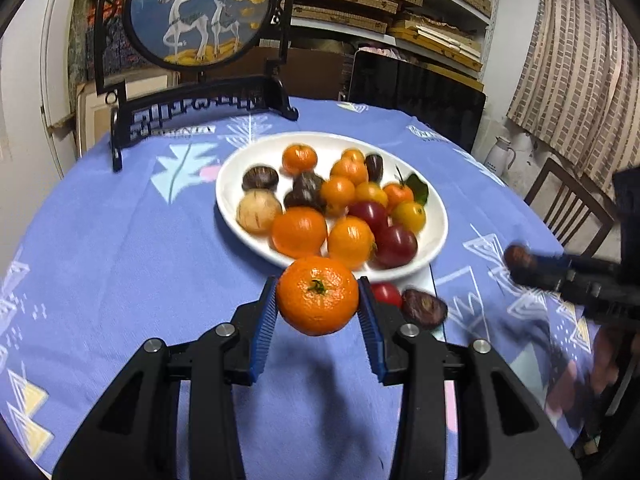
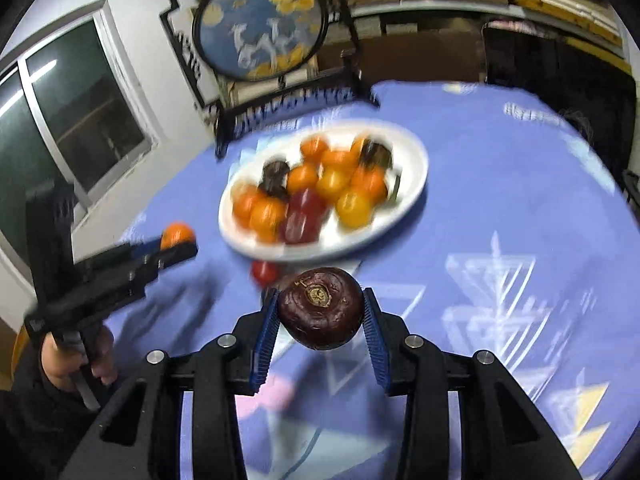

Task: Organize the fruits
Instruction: 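Carry the tangerine with the left gripper while the right gripper carries a dark brown fruit onto the plate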

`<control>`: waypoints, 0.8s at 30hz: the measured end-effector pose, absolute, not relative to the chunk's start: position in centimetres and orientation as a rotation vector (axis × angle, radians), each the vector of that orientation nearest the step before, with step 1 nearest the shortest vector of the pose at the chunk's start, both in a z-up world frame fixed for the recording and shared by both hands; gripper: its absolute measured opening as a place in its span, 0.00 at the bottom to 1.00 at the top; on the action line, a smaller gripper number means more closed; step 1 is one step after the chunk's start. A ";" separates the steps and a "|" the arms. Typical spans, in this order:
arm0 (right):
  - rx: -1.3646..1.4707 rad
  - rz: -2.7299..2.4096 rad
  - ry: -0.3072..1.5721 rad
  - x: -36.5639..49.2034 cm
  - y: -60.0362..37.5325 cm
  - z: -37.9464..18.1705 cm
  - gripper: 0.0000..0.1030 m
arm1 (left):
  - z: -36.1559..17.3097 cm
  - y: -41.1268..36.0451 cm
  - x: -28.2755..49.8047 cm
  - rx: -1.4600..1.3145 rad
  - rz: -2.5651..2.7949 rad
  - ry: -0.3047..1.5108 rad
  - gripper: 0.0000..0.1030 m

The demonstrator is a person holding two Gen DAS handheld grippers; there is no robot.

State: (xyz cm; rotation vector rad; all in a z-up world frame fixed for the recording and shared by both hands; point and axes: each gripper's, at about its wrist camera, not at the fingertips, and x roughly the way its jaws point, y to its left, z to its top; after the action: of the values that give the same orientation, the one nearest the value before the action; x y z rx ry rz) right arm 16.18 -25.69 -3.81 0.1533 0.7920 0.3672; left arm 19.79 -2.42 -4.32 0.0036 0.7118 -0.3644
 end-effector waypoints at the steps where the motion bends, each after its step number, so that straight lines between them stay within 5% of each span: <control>1: 0.154 0.368 0.776 16.7 -25.9 -3.0 0.40 | -3.6 -2.4 20.2 0.008 -0.361 0.699 0.37; 9: 0.155 0.382 0.686 23.8 -25.9 1.5 0.40 | 1.4 -4.3 26.0 0.033 -0.378 0.629 0.37; 17: 0.131 0.345 0.756 31.5 -24.2 -1.5 0.42 | -1.7 -6.2 34.0 0.010 -0.365 0.757 0.39; 24: 0.123 0.354 0.708 28.7 -24.4 -2.1 0.44 | -1.8 -5.1 30.1 0.003 -0.414 0.706 0.46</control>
State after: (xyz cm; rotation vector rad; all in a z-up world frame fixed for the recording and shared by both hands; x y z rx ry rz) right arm 28.73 -24.36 -2.05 0.1231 0.7080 0.3542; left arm 30.07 -5.06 -1.79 0.0034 0.7058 -0.4136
